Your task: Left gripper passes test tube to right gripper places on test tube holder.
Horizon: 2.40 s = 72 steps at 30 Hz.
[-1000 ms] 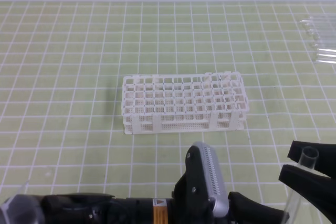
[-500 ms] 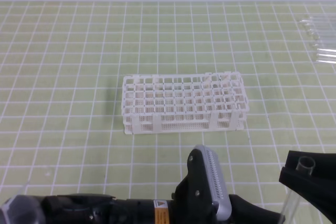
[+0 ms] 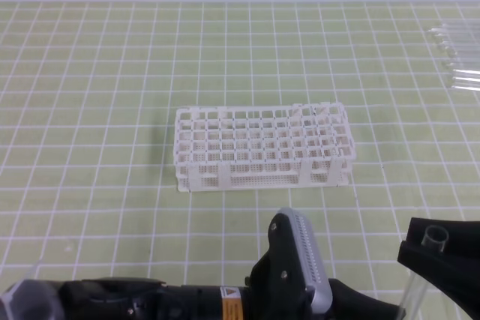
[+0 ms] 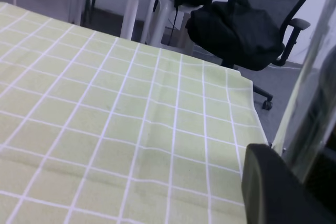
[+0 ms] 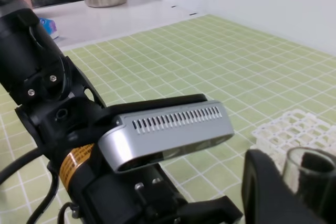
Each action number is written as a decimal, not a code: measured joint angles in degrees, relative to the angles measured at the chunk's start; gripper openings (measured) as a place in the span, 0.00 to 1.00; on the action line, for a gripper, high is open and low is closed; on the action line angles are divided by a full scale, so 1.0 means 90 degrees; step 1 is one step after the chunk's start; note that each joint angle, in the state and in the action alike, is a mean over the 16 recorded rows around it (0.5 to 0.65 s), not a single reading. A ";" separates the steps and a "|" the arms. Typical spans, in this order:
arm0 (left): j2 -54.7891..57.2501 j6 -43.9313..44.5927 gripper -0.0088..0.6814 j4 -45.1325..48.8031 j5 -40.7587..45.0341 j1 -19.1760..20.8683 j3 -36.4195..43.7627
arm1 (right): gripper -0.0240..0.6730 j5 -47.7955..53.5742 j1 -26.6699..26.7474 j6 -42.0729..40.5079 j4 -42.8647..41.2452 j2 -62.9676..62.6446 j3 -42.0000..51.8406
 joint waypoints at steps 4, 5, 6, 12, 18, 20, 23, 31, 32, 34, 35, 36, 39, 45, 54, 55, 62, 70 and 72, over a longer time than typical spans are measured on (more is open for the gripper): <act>0.0004 -0.0136 0.04 0.0015 0.0051 -0.0002 0.0000 | 0.05 0.0001 0.0000 -0.0006 -0.0021 0.0002 0.0000; 0.0003 -0.0162 0.04 0.0034 0.0054 -0.0002 0.0000 | 0.05 0.0001 0.0000 -0.0008 -0.0026 0.0003 0.0000; 0.0002 -0.0185 0.04 0.0055 0.0055 -0.0002 0.0000 | 0.05 -0.0003 0.0000 -0.0009 -0.0030 0.0004 0.0000; -0.0076 -0.0339 0.06 0.0156 0.0170 0.0001 0.0012 | 0.05 -0.0125 0.0000 -0.0019 -0.0042 0.0004 0.0000; -0.0479 -0.0403 0.06 0.0273 0.0891 0.0004 0.0031 | 0.05 -0.0362 0.0000 -0.0068 0.0000 0.0004 -0.0013; -0.0730 -0.0428 0.06 0.0294 0.1338 0.0006 0.0038 | 0.05 -0.0442 0.0000 -0.0122 0.0050 0.0004 -0.0042; -0.1280 -0.0522 0.06 0.0308 0.2271 0.0007 0.0047 | 0.05 -0.0551 0.0000 -0.0260 0.0171 0.0004 -0.0112; -0.3294 -0.0771 0.04 0.0057 0.5461 0.0006 0.0062 | 0.05 -0.0744 0.0000 -0.0739 0.0603 0.0004 -0.0383; -0.3575 -0.0767 0.04 -0.0026 0.5856 0.0005 0.0068 | 0.05 -0.0763 0.0000 -0.0791 0.0653 0.0004 -0.0416; -0.4155 -0.0723 0.03 -0.0220 0.6635 0.0004 0.0091 | 0.05 -0.0801 0.0000 -0.0886 0.0743 0.0004 -0.0475; -0.4452 -0.0700 0.03 -0.0331 0.7007 0.0005 0.0108 | 0.05 -0.0820 0.0000 -0.0924 0.0778 0.0004 -0.0497; -0.4724 -0.0655 0.03 -0.0443 0.7342 0.0004 0.0123 | 0.05 -0.0840 0.0000 -0.0956 0.0807 0.0004 -0.0516; -0.5493 -0.0455 0.03 -0.0837 0.8268 0.0003 0.0184 | 0.05 -0.0895 0.0000 -0.1004 0.0858 0.0004 -0.0550; -0.6843 -0.0020 0.02 -0.1591 0.9753 0.0004 0.0306 | 0.05 -0.0940 0.0000 -0.1013 0.0868 0.0004 -0.0559; -0.7928 0.0204 0.02 -0.2069 1.1177 0.0004 0.0383 | 0.05 -0.0940 0.0000 -0.1013 0.0868 0.0004 -0.0559; -0.7989 0.0204 0.02 -0.2082 1.1275 0.0004 0.0383 | 0.05 -0.0940 0.0000 -0.1013 0.0868 0.0004 -0.0559; -0.8146 0.0205 0.02 -0.2092 1.1688 0.0004 0.0383 | 0.05 -0.0935 0.0000 -0.1012 0.0868 0.0004 -0.0559; -0.8159 0.0202 0.02 -0.2096 1.1736 0.0003 0.0383 | 0.05 -0.0897 0.0000 -0.1006 0.0868 0.0004 -0.0559; -0.8155 0.0202 0.02 -0.2096 1.1736 0.0004 0.0383 | 0.05 -0.0872 0.0000 -0.1004 0.0868 0.0004 -0.0559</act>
